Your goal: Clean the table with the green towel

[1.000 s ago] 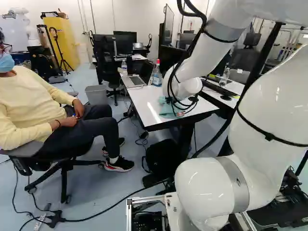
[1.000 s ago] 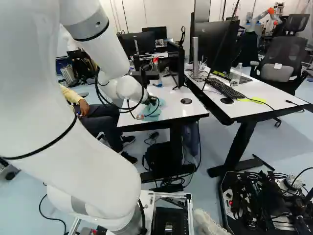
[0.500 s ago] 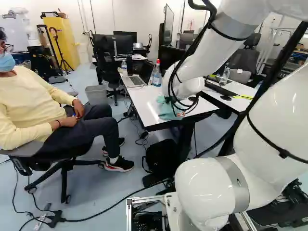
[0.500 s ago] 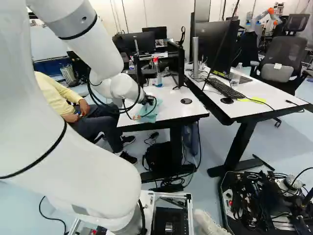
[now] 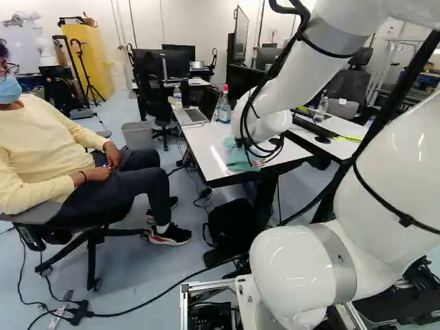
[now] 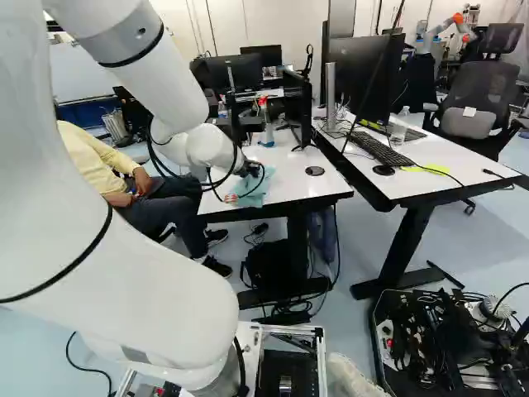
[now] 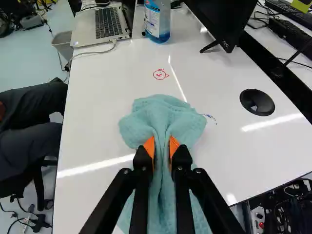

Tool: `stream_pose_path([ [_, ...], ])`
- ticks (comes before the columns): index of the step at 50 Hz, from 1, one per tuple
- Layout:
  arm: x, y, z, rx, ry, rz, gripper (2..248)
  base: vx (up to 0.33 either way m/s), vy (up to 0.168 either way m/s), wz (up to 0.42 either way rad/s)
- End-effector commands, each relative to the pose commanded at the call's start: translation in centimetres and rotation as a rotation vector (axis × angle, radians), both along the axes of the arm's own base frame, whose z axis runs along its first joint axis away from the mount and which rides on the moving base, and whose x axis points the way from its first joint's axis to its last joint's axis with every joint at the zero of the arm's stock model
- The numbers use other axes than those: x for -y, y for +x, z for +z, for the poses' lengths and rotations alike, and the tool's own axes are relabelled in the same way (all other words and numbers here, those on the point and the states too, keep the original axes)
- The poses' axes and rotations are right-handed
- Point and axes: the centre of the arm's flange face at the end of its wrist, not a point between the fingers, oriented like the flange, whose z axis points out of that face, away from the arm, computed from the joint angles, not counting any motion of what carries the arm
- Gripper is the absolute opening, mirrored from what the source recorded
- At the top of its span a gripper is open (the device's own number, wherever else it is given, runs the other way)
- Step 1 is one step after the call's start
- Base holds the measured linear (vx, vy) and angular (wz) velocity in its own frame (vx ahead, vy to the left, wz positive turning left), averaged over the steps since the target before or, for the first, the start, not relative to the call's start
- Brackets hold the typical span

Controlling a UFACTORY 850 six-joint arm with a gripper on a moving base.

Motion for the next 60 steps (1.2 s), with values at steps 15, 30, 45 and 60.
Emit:
stream_pose_path([
  [15,0.4,1.6,0.2,0.028,-0.001,-0.008,54,0.000,0.000,0.000],
  [30,0.5,3.3,-1.0,0.020,-0.001,-0.010,54,0.000,0.000,0.000],
  [45,0.5,3.7,-1.4,0.031,-0.002,-0.010,54,0.000,0.000,0.000],
  [60,0.5,3.7,-1.4,0.031,-0.002,-0.010,54,0.000,0.000,0.000],
])
